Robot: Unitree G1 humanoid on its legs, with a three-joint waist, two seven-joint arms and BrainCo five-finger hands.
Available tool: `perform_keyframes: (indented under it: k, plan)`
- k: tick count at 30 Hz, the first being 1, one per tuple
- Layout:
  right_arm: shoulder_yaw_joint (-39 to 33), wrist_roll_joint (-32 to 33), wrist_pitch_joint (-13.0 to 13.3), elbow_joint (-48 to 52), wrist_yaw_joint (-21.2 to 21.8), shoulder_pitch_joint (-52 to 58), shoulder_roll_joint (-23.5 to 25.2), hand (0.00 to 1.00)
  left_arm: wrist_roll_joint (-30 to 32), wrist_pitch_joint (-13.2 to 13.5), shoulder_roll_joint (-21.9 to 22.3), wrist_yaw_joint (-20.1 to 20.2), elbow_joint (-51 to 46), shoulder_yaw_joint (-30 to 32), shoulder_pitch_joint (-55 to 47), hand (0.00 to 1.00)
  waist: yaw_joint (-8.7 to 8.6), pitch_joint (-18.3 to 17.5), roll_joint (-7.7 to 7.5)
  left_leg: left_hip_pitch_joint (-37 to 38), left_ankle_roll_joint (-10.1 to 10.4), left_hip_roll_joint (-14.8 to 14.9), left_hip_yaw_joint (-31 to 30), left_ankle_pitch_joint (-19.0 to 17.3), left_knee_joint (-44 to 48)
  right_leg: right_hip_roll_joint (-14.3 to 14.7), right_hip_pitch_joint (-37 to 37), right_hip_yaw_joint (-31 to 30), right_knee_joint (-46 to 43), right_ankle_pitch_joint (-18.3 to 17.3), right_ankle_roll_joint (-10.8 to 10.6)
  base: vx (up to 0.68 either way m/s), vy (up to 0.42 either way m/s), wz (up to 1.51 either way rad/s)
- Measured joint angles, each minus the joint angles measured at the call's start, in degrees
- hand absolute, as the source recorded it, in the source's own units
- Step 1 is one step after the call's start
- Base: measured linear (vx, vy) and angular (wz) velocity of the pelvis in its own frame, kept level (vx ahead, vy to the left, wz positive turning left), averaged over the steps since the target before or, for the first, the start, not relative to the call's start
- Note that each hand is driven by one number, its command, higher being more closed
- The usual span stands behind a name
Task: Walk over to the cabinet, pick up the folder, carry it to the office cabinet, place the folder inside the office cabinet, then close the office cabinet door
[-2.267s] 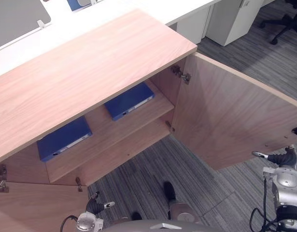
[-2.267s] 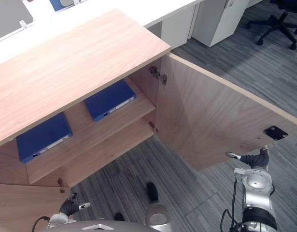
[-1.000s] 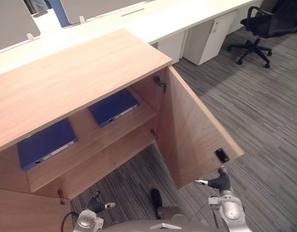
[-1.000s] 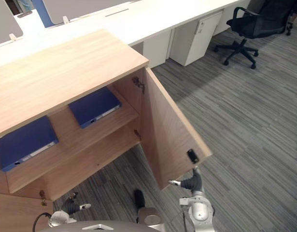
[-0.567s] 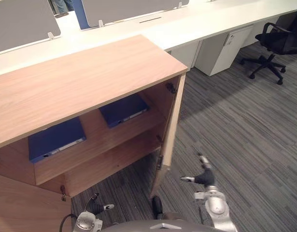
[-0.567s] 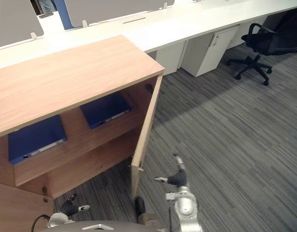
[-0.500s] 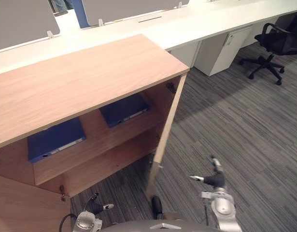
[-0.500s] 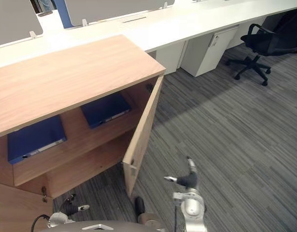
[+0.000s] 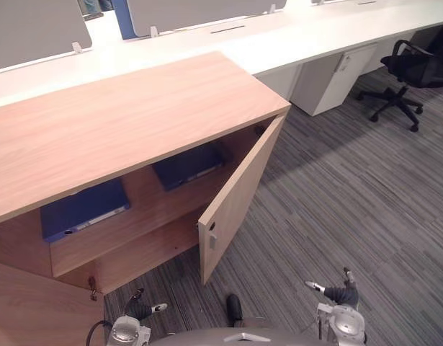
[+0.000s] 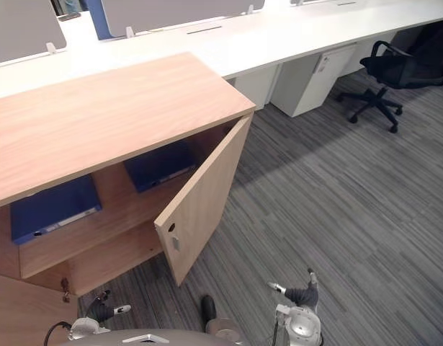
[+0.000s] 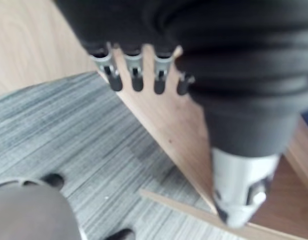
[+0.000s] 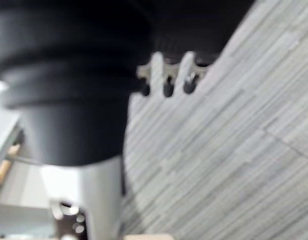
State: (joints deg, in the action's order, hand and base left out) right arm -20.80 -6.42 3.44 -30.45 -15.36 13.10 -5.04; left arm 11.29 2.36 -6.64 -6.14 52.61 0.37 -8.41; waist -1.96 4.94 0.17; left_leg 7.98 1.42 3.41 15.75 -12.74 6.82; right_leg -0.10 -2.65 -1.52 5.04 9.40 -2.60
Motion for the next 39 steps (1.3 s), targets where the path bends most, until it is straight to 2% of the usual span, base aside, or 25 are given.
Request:
perform_keyframes:
  k: [4,13,21,25,27,29,30,33,36,39]
  plan:
    - [1.4,1.6,-0.2,-5.4,0.9,-1.0,0.0,0.00,-1.6,0.0,0.0,-0.5,-0.1,0.9,-0.3,0.00,0.14,0.0,-0.06,-0.1,0.0,-0.2,-1.7,0.0,-0.1,-0.6,0.6,1.7,0.0,-0.8,-0.5,-0.02,0.014,0.23]
    - [5.6,1.8,-0.4,-15.7,4.9,-5.3,0.0,0.00,-3.7,0.0,0.5,-1.6,-0.1,4.8,-0.9,0.00,1.77,-0.1,-0.40,-0.8,-0.6,-0.9,-6.7,0.6,-0.2,-2.0,1.8,6.9,-0.4,-1.2,-0.6,0.03,0.023,0.30]
    - [10.4,1.3,-1.1,-20.8,5.6,-7.8,0.2,0.00,-4.5,0.0,1.0,-2.4,0.5,7.0,-1.2,0.00,2.54,0.1,-1.98,-0.9,-2.0,-2.9,-10.6,1.8,-0.3,-4.1,3.9,10.6,-0.4,-1.4,-1.0,-0.05,0.022,0.24]
    - [12.0,-1.0,-1.4,-22.5,6.6,-7.8,0.2,0.00,-4.9,0.0,0.9,-2.4,0.5,7.4,-1.3,0.00,2.94,0.3,-2.60,-2.0,-2.3,-3.8,-11.5,2.3,-0.1,-5.4,3.1,11.6,-1.4,-1.9,-1.5,-0.09,0.019,0.17]
    - [12.9,-2.3,-1.4,-22.3,6.6,-8.2,0.3,0.00,-5.1,0.0,0.6,-2.6,0.4,7.4,-1.2,0.00,2.52,0.9,-2.84,-4.3,-2.9,-4.6,-14.0,3.0,1.0,-6.6,-1.0,11.7,-8.8,-5.2,-2.1,-0.10,0.017,0.43]
    - [13.1,-2.9,-1.4,-22.3,6.6,-8.2,0.4,0.00,-5.5,0.0,0.6,-2.9,0.4,7.3,-1.1,0.00,2.53,1.3,-3.40,-4.8,-3.0,-5.0,-15.9,3.0,1.7,-7.2,-1.6,11.4,-12.1,-7.3,-2.3,-0.05,-0.003,0.66]
    - [13.5,-3.0,-1.4,-22.3,6.6,-7.9,0.5,0.00,-5.6,0.0,0.4,-3.2,0.3,7.3,-0.6,0.00,2.56,1.6,-3.21,-5.3,-2.9,-5.2,-18.2,3.1,2.1,-7.3,-1.7,10.8,-14.1,-8.7,-2.2,-0.02,-0.013,0.83]
    - [14.1,-3.0,-1.4,-22.5,6.6,-7.5,1.3,0.00,-6.2,0.0,-0.2,-3.5,0.0,7.2,1.0,0.00,2.75,1.1,-5.06,-7.5,-1.5,-5.9,-24.6,4.1,2.3,-7.8,-1.7,7.3,-16.3,-11.5,-3.2,0.01,0.027,1.23]
    - [16.2,-3.0,-1.4,-22.5,6.6,-9.0,1.5,0.00,-6.8,0.0,-0.1,-3.7,-0.2,7.2,1.4,0.00,4.23,0.7,-5.46,-9.3,-0.5,-5.5,-27.9,5.6,1.7,-7.2,-2.1,8.1,-16.0,-12.7,-3.2,0.00,-0.054,0.67]
    - [16.2,-3.0,-1.3,-22.4,6.6,-11.1,1.6,0.00,-7.7,0.0,1.1,-3.9,-0.2,6.8,2.6,0.00,4.22,1.5,-3.76,-10.6,0.5,-4.7,-31.8,8.5,-0.9,-6.5,-1.9,11.8,-14.2,-12.1,-2.1,-0.02,-0.086,0.59]
